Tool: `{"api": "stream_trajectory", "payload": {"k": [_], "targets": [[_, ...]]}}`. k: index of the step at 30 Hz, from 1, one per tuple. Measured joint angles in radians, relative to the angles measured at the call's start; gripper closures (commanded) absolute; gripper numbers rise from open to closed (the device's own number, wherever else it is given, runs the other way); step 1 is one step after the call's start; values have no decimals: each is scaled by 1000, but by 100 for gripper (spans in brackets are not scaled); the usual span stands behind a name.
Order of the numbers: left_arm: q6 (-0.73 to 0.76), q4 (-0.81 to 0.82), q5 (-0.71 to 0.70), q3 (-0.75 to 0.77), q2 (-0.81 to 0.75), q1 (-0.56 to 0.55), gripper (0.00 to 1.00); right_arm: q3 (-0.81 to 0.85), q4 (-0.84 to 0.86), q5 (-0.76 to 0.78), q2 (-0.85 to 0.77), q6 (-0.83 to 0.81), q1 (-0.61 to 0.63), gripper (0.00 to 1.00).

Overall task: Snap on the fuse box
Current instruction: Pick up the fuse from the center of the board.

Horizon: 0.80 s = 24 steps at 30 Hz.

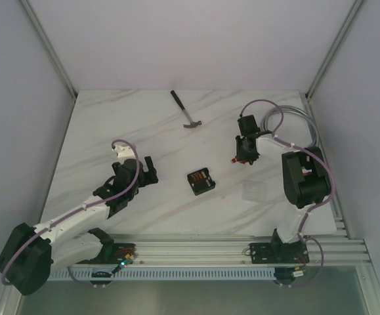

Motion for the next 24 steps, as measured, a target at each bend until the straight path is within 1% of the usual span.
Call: {"api": "stream_trajectory", "payload": {"k": [2, 4, 11, 24], "targets": [[0, 0, 1, 0, 0, 0, 0, -2, -9, 5, -2, 0, 5, 58], [0, 0, 1, 0, 0, 0, 0, -2, -12, 16, -2, 7, 6, 57], [0, 0, 1, 0, 0, 0, 0, -2, -17, 27, -3, 38, 7, 57], [0, 0, 1, 0, 0, 0, 0, -9, -30, 36, -10, 89, 8, 68]]}}
